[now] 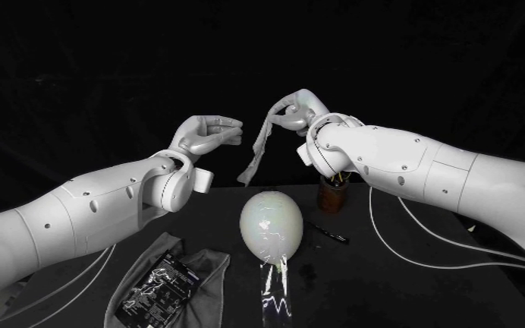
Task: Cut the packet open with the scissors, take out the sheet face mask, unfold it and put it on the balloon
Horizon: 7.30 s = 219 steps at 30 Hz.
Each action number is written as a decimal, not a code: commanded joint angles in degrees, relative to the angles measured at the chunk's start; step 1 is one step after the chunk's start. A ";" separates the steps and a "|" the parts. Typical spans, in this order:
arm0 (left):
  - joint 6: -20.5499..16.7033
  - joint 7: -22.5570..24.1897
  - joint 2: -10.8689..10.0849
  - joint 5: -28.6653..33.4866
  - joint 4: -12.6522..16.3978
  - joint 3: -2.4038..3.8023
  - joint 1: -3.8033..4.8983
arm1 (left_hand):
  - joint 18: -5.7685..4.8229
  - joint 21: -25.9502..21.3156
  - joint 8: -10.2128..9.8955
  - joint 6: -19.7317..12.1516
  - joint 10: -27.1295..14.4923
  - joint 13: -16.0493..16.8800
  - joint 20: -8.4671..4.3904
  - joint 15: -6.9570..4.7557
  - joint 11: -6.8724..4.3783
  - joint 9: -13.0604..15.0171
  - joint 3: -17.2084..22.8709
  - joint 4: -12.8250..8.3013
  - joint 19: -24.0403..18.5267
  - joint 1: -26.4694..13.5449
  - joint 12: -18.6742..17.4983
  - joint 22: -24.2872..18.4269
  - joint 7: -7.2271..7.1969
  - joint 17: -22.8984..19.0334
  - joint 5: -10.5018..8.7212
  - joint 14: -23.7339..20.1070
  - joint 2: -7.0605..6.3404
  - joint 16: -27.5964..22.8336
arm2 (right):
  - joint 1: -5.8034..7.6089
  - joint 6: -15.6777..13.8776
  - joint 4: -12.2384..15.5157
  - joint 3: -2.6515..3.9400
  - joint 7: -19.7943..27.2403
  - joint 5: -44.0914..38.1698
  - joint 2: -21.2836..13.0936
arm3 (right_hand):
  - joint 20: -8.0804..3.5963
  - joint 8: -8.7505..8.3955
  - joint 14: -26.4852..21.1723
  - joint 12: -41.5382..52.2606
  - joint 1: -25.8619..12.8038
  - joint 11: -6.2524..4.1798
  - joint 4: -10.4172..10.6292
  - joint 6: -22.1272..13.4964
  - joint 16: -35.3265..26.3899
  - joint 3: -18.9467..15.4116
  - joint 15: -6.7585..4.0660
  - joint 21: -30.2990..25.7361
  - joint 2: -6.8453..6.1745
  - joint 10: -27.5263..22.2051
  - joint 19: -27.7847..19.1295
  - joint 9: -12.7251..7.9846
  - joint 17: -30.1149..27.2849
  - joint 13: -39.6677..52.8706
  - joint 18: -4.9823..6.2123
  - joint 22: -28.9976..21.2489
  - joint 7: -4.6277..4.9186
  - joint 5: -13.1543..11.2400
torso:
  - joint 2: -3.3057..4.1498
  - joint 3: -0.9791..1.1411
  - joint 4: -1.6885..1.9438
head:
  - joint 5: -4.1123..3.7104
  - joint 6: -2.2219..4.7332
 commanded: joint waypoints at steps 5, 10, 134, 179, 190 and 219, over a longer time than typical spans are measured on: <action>4.83 -1.96 -0.44 1.73 2.23 0.09 -0.09 | 0.85 -0.38 0.45 1.36 1.58 -0.24 -0.72 -0.73 -0.31 0.00 0.50 -0.10 0.82 -1.70 -0.54 -0.46 -0.11 -0.33 -0.04 2.81 0.02 -1.80 | 0.03 -0.08 0.67 0.04 0.42 -1.75 0.22 | -0.04 0.14 6.28 0.35 0.48 -0.18 -0.11 0.29 0.24 0.27 -0.19 0.13 0.27 3.60 2.37 0.71 15.10 10.70 -0.75 12.83 0.00 0.29 | -0.04 0.01 0.05 | -0.10 0.01; 6.18 -3.60 -0.82 1.04 3.67 0.09 -0.42 | 0.92 0.33 0.16 1.47 2.31 -0.27 -2.54 -1.12 -0.42 -0.22 0.73 -0.03 5.05 -2.69 -1.61 -0.68 -0.17 -0.72 -0.04 5.46 -0.07 -3.40 | 0.02 -0.28 1.36 0.04 0.45 -1.78 0.05 | -0.04 0.16 6.28 0.48 0.44 -0.18 -0.15 0.28 0.24 0.32 -0.19 0.22 0.25 3.65 2.41 0.72 15.10 10.78 -0.76 12.86 0.00 0.29 | -0.01 -0.05 0.05 | -0.25 0.08; -4.86 1.04 5.13 5.35 0.51 0.16 -3.01 | -1.56 -16.06 -3.74 -2.44 -10.09 0.40 2.19 3.30 2.64 -1.83 -18.70 0.01 -3.87 5.25 1.03 -4.21 1.67 -5.26 -0.06 -1.97 8.28 -20.03 | 0.33 -2.13 8.92 0.10 0.64 -1.66 0.61 | -0.06 0.34 6.28 0.40 0.17 -0.19 -0.54 0.34 0.24 0.83 -0.19 0.20 0.11 3.65 2.40 0.81 15.10 10.75 -0.75 12.84 -0.01 0.29 | -0.04 0.00 0.02 | 0.26 0.79; -7.04 1.42 7.27 7.26 -1.81 0.21 -3.00 | -2.33 -17.85 -6.09 -0.16 -10.00 -0.27 2.29 3.66 2.83 -3.83 -5.61 0.96 -11.74 1.61 -2.98 -5.02 1.32 -5.33 -0.09 -2.46 8.81 -21.94 | 0.57 -3.19 9.71 0.20 0.46 -1.42 1.79 | -0.06 0.35 6.28 0.19 0.16 -0.19 -0.58 0.33 0.24 0.89 -0.20 0.09 0.10 3.59 2.35 0.82 15.09 10.64 -0.73 12.81 -0.01 0.29 | -0.07 -0.03 0.04 | 0.38 0.80; -6.86 2.31 8.25 8.94 -2.85 0.24 -2.99 | -1.18 -16.53 -4.05 2.77 -4.84 -0.28 2.27 2.41 1.44 -2.74 -1.50 3.33 -4.56 -0.84 -2.51 -4.57 0.16 -4.96 -0.08 0.72 9.34 -21.07 | 0.57 -2.74 9.47 0.20 0.18 -1.36 2.14 | -0.07 0.38 6.27 0.09 0.05 -0.18 -0.69 0.32 0.20 1.13 -0.20 -0.05 0.12 3.57 2.28 0.83 15.03 10.59 -0.70 12.76 0.01 0.29 | -0.02 -0.01 0.04 | 0.39 0.80; 10.37 -3.57 5.47 2.37 -0.20 0.25 -2.99 | 0.74 -13.56 -4.44 -1.45 4.24 -0.22 0.98 0.58 -0.38 -1.17 11.20 0.44 2.04 -0.78 -1.95 -4.13 -0.46 -3.93 -0.06 6.05 9.72 -20.33 | 1.13 4.33 7.51 0.17 3.96 5.59 0.05 | 2.98 -8.97 4.80 -15.03 -12.27 3.99 9.02 -9.92 -2.59 -9.07 3.43 -9.58 -4.15 -2.99 -3.04 -3.69 10.58 2.49 1.22 9.93 4.59 0.27 | -0.02 0.02 0.00 | 0.56 1.06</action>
